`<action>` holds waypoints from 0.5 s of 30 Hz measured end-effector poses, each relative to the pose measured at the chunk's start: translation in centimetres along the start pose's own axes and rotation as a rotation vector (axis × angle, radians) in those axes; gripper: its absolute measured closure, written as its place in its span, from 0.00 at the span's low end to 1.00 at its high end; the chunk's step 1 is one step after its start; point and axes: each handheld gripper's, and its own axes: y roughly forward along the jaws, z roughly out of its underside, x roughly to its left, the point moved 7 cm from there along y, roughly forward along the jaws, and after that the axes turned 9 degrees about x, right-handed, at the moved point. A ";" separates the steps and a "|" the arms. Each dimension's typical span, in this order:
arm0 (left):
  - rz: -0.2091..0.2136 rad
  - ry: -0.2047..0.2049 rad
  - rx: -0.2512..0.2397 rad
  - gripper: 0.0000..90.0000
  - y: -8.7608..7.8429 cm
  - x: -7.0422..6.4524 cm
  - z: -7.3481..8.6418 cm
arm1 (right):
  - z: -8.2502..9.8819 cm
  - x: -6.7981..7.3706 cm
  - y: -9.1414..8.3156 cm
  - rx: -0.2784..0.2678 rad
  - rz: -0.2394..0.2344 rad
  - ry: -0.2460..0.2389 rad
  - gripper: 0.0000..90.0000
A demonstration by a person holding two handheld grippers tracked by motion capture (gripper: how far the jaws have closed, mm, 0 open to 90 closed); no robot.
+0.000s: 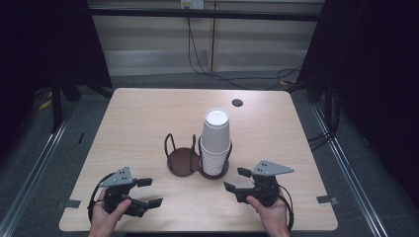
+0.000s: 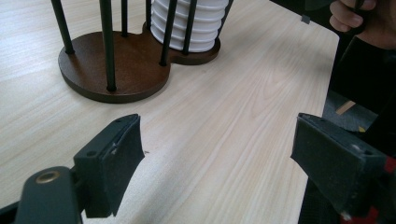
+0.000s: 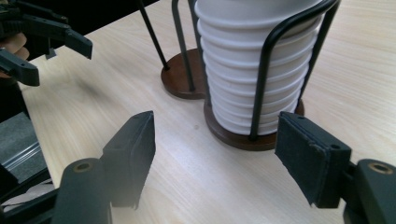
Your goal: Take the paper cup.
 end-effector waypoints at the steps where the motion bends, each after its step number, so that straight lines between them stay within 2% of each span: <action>1: 0.000 0.000 0.001 0.18 0.0 0.0 0.0 | -0.1 0.0 -0.3 -0.003 0.014 -0.007 0.37; 2: 0.000 0.000 0.001 0.18 0.0 0.0 0.0 | -0.1 0.0 -0.3 -0.003 0.014 -0.007 0.37; 3: -0.001 -0.001 0.000 0.18 0.0 0.1 0.0 | -0.2 0.2 -0.4 0.014 -0.013 -0.016 0.39; 5: -0.002 -0.006 0.002 0.18 0.0 0.1 0.0 | -0.3 0.4 -0.4 0.027 -0.019 -0.018 0.39; 10: 0.003 -0.019 -0.006 0.18 -0.2 0.2 0.0 | -1.0 0.5 -0.9 0.056 -0.001 -0.024 0.39; 11: 0.001 -0.016 -0.006 0.18 -0.3 0.2 0.0 | -1.4 0.5 -1.3 0.051 -0.022 -0.013 0.39; 14: 0.008 -0.026 -0.008 0.18 -0.6 0.5 0.0 | -2.1 0.5 -1.7 0.045 -0.044 -0.015 0.39; 15: -0.010 -0.031 -0.015 0.18 -0.7 0.6 0.0 | -2.3 0.4 -1.8 0.044 -0.048 -0.018 0.39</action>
